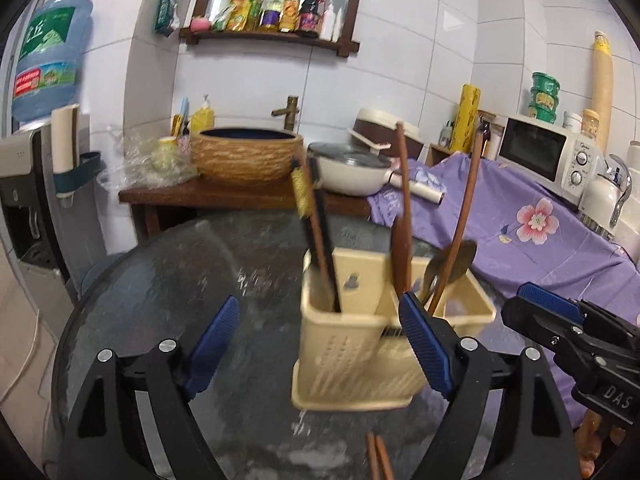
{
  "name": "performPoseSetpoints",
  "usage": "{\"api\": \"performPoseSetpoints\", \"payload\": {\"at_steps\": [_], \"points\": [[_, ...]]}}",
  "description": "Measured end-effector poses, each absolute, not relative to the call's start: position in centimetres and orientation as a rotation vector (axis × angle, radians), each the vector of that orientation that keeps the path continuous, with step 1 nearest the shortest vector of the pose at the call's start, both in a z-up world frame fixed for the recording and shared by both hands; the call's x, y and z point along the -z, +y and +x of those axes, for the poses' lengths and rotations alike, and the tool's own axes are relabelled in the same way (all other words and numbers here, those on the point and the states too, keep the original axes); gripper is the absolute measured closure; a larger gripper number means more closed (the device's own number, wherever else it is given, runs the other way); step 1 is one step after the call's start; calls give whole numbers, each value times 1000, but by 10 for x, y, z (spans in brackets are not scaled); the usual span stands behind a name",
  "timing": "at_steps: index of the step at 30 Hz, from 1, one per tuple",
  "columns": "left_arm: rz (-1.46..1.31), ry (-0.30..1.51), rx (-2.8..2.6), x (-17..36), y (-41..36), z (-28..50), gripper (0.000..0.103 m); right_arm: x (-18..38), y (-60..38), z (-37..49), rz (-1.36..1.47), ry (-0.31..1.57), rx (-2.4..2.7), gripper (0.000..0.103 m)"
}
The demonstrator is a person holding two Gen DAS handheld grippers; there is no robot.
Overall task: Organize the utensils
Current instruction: 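Open both grippers and withdraw them from the holder toward the remaining chopsticks, then grasp a wooden chopstick with the left gripper while the right gripper grasps another wooden chopstick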
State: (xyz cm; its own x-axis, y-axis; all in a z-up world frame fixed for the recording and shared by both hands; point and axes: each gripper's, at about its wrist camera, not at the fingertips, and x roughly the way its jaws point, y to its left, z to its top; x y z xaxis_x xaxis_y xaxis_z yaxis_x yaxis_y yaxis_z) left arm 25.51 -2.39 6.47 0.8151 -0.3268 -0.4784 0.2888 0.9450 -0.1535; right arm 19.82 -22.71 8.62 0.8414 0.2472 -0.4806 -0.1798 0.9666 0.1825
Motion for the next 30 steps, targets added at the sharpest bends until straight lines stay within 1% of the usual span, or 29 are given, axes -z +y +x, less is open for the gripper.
{"api": "performPoseSetpoints", "payload": {"at_steps": [4,12,17,20,30], "points": [[-57,616,322,-42,-13,241,23,-50,-222,192,173,677,-239,61],[13,751,286,4,-3,220,24,12,-196,173,161,880,-245,61],[21,777,268,17,1,208,24,29,-175,164,100,935,-237,62],[28,783,258,22,1,201,24,35,-165,163,59,951,-216,64],[29,808,253,29,1,195,25,47,-155,164,-22,985,-173,78]]}}
